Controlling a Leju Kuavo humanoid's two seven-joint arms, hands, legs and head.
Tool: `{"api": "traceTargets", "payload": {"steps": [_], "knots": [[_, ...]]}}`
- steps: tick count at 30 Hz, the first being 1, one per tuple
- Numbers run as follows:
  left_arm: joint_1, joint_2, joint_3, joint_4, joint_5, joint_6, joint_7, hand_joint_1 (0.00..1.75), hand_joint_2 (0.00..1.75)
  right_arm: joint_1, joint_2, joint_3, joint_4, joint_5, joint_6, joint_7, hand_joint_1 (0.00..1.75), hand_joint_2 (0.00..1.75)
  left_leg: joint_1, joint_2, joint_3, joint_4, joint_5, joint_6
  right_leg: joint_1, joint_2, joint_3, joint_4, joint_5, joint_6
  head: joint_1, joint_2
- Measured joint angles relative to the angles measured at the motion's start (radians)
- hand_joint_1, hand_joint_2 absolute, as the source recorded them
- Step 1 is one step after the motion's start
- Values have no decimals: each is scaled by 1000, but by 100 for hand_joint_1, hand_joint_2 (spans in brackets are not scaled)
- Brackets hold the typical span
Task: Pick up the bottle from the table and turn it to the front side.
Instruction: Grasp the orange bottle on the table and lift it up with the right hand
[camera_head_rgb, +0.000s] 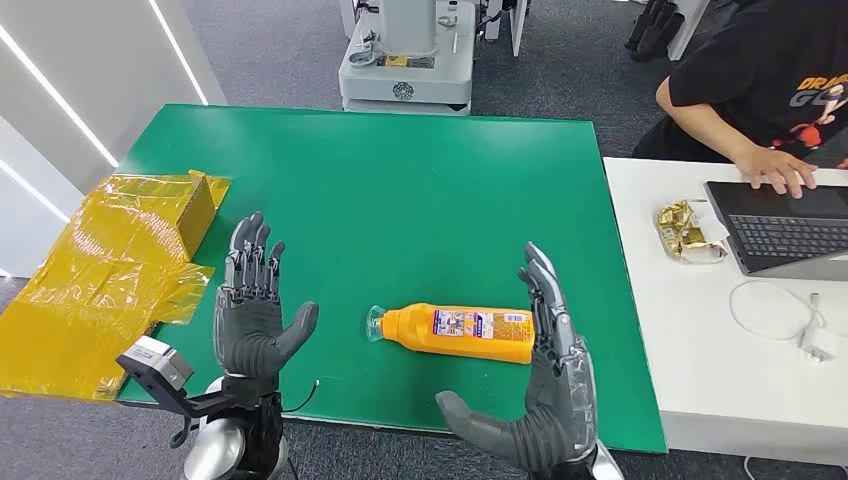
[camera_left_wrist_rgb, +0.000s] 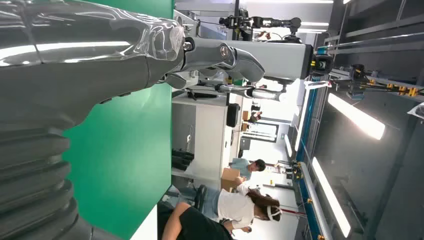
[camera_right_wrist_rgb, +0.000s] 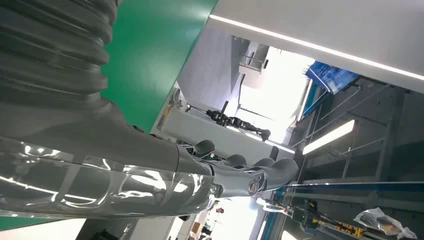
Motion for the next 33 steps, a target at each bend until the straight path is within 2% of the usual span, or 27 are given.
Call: {"api": "traceTargets", "payload": {"steps": [8, 13, 16, 21, 25, 29, 33], "knots": [[0, 0, 0, 0, 0, -3, 0, 0, 175, -2, 0, -4, 6, 34, -9, 20, 0, 175, 0, 0, 0, 0, 0, 0, 0, 0, 0, 0, 0, 0, 0, 0], [-2, 0, 0, 0, 1, -25, 0, 0, 175, -21, -25, -43, 15, 231, 53, 97, 0, 175, 0, 0, 0, 0, 0, 0, 0, 0, 0, 0, 0, 0, 0, 0], [-2, -1, 1, 0, 2, -35, 0, 0, 175, -34, -48, -67, 24, 302, 107, 126, 0, 175, 0, 0, 0, 0, 0, 0, 0, 0, 0, 0, 0, 0, 0, 0], [-1, -9, 4, -6, -4, -62, 12, 0, 175, -84, -131, -80, 57, 418, 278, 195, 0, 175, 0, 0, 0, 0, 0, 1, 0, 0, 0, 0, 0, 0, 0, 0], [-1, -11, 7, -12, -5, -80, 18, 0, 175, -174, -212, -78, 128, 480, 440, 238, 0, 175, -1, 0, 0, 1, 0, 1, 0, 0, 1, 0, 1, 0, 0, 0], [-11, -11, 8, -12, 1, -90, 18, 0, 175, -311, -275, -45, 238, 463, 581, 238, 0, 175, -1, 1, 0, 1, 0, 2, 0, 0, 1, 0, 1, 1, 0, 0], [-28, -10, 8, -11, 13, -89, 15, 0, 175, -453, -313, 14, 376, 411, 659, 203, 0, 175, 0, 0, 0, 2, 1, 2, 0, 0, 1, 0, 2, 1, 0, 0]]}}
